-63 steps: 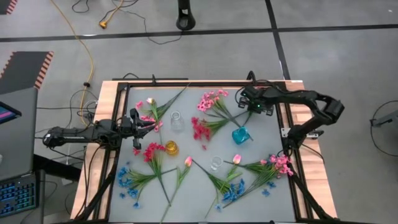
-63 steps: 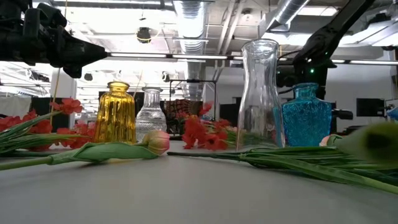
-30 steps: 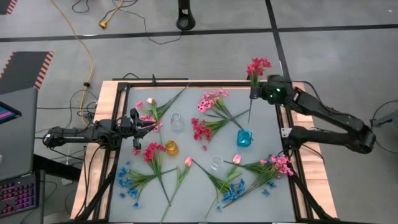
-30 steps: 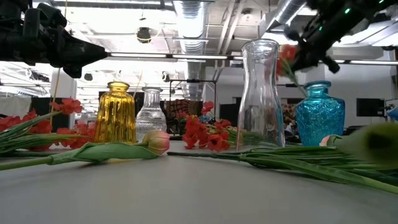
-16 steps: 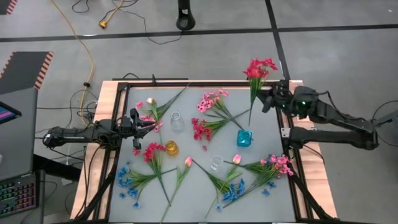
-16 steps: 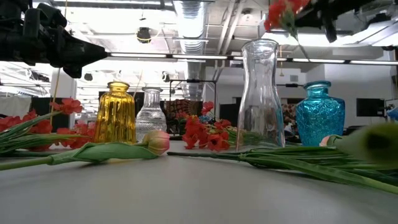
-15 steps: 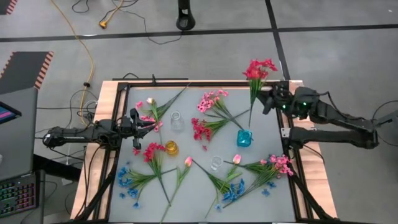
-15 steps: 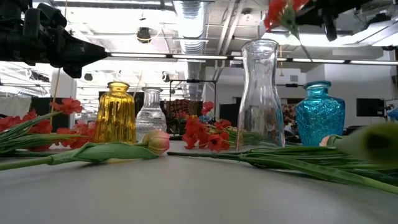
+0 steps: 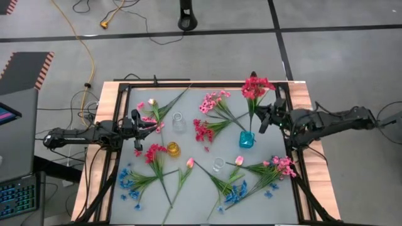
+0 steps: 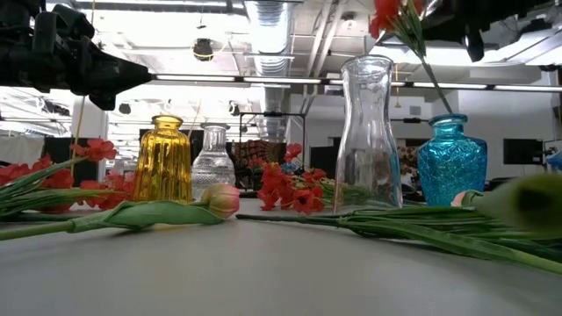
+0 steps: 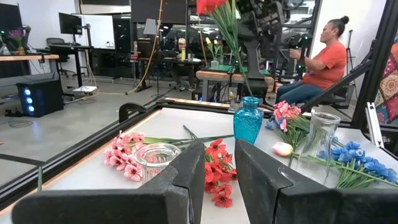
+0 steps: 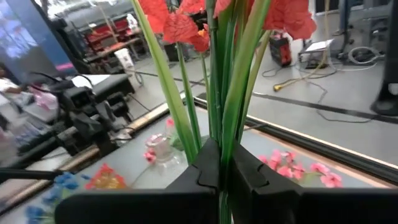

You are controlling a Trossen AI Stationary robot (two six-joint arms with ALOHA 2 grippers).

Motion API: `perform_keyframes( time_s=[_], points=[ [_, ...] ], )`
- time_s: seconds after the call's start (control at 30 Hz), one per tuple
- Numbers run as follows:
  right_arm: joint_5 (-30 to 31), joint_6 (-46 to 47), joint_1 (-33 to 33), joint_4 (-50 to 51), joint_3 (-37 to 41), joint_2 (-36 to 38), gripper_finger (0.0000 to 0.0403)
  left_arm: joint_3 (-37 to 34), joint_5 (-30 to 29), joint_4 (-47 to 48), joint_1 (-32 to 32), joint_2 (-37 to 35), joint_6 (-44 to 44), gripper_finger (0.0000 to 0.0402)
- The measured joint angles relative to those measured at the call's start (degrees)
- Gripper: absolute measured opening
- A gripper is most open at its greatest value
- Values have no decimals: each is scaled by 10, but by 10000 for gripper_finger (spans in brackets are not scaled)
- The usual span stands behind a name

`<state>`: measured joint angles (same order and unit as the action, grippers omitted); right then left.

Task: Sort flowers into vase by color
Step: Put the top right red flowers into the blue vase

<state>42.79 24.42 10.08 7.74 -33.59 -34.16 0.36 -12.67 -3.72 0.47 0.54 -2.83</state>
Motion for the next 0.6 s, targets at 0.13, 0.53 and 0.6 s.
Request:
perform_keyframes(
  time_s=[0.13,0.53,0.6],
  points=[
    [54,-33,48,-45,27,0,38,0,0,0,0,0,0,77],
    [69,-95,138,-118,97,-28,38,0,0,0,0,0,0,77],
    [69,-95,151,-116,105,-34,38,0,0,0,0,0,0,77]
  ],
)
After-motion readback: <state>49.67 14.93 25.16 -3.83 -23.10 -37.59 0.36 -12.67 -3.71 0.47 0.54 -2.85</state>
